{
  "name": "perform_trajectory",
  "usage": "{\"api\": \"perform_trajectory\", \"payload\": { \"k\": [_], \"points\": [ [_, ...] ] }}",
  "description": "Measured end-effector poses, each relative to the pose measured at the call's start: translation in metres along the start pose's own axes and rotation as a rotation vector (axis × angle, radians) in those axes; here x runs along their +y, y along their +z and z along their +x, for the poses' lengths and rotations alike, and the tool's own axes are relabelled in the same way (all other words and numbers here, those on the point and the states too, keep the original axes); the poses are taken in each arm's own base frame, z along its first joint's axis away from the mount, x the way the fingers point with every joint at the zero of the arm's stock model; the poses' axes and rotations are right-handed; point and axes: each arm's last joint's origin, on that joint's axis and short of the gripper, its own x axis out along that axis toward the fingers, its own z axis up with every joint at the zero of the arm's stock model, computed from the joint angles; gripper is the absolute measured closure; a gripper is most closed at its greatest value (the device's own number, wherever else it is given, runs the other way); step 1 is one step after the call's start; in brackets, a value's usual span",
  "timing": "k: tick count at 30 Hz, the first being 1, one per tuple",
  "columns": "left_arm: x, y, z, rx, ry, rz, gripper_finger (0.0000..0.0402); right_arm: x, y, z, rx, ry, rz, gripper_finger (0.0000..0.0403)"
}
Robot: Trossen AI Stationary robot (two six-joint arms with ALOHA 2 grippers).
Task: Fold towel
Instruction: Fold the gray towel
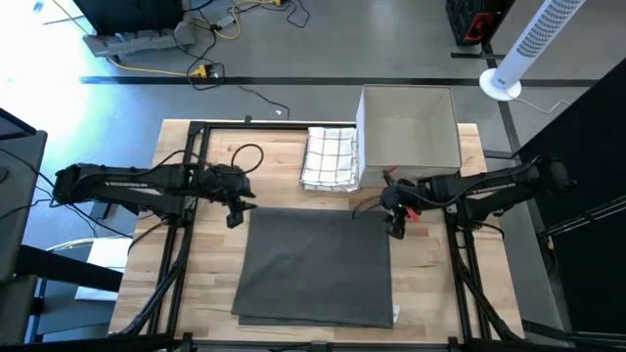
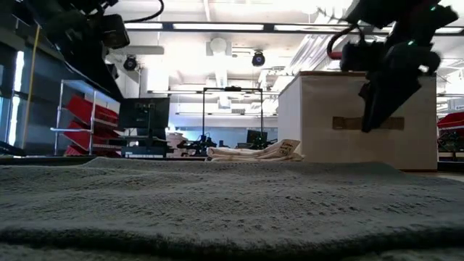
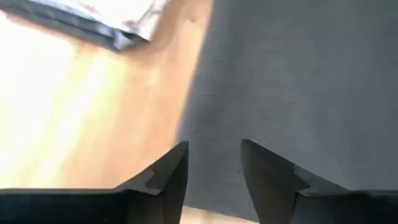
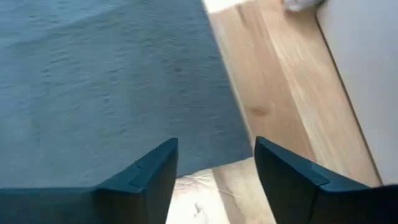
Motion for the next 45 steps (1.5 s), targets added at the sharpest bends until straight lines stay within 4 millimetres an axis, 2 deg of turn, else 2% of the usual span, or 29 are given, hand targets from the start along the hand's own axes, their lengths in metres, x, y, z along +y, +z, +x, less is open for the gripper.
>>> {"api": "perform_trajectory", "payload": {
  "k": [7,18,21,23,26,27,32,35,39,45],
  "points": [
    [0.016,-0.023,0.035,0.065,-0.052,-0.038,0.0194,-0.008,0.005,0.025,0.083,-0.035,-0.067,0.0181],
    [0.02,-0.021,0.055,0.058,-0.046,-0.07,0.0181,-0.01,0.008,0.065,0.189,-0.016,-0.101,0.0186],
    [0.02,-0.021,0.055,0.065,-0.047,-0.087,0.0181,-0.009,0.007,0.07,0.209,-0.008,-0.084,0.0222],
    [0.02,-0.021,0.055,0.066,-0.046,-0.08,0.0181,-0.009,0.007,0.072,0.213,-0.003,-0.085,0.0272],
    [0.02,-0.021,0.055,0.065,-0.048,-0.033,0.0181,-0.008,0.007,0.072,0.215,0.018,-0.088,0.0368],
    [0.02,-0.021,0.055,0.064,-0.048,-0.011,0.0181,-0.008,0.007,0.072,0.215,0.022,-0.094,0.0384],
    [0.018,-0.022,0.056,0.068,-0.107,0.044,0.0181,-0.008,0.007,0.073,0.214,0.036,-0.085,0.0387],
    [0.019,-0.03,0.061,0.146,-0.127,0.064,0.0181,-0.008,0.007,0.073,0.212,0.036,-0.086,0.0397],
    [0.025,-0.048,0.074,0.255,-0.136,-0.014,0.0181,-0.007,0.008,0.073,0.206,0.037,-0.086,0.0398],
    [0.032,-0.049,0.086,0.291,-0.112,-0.044,0.0186,-0.008,0.008,0.073,0.205,0.033,-0.086,0.0399]
  ]
}}
